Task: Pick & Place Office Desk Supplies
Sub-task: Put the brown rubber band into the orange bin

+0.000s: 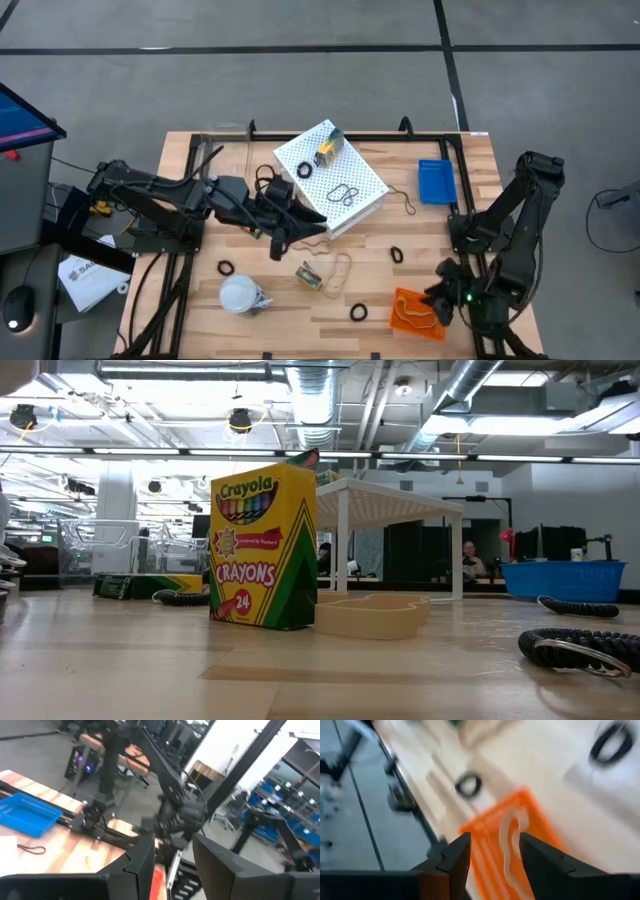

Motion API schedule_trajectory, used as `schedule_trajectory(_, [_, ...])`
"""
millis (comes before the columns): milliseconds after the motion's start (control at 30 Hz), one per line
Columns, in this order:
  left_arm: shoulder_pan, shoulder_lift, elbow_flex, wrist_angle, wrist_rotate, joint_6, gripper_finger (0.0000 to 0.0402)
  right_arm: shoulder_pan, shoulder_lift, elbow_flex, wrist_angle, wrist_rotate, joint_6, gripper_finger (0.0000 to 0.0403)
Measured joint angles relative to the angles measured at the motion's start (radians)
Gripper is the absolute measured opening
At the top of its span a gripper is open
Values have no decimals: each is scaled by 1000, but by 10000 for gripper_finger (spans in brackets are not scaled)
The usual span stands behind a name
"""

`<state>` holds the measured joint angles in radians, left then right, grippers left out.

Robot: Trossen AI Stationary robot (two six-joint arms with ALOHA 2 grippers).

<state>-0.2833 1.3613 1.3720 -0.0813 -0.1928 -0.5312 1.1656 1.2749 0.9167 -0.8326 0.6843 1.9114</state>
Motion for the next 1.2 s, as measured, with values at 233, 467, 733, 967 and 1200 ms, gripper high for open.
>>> schedule_trajectory(233, [-3, 0, 0, 6, -29, 29, 127, -190, -134, 0, -42, 46, -205, 150])
schedule_trajectory(467, [-3, 0, 0, 22, -48, 56, 127, -547, -87, 1, 296, -129, -717, 149])
schedule_trajectory(733, [-3, 0, 0, 31, -48, 64, 127, -771, 123, 1, 413, -344, -815, 149])
schedule_trajectory(967, [-3, 0, 0, 31, -47, 64, 127, -779, 299, 3, 553, -347, -792, 149])
schedule_trajectory(1200, [-3, 0, 0, 38, -47, 63, 127, -796, 426, 21, 556, -350, -739, 149])
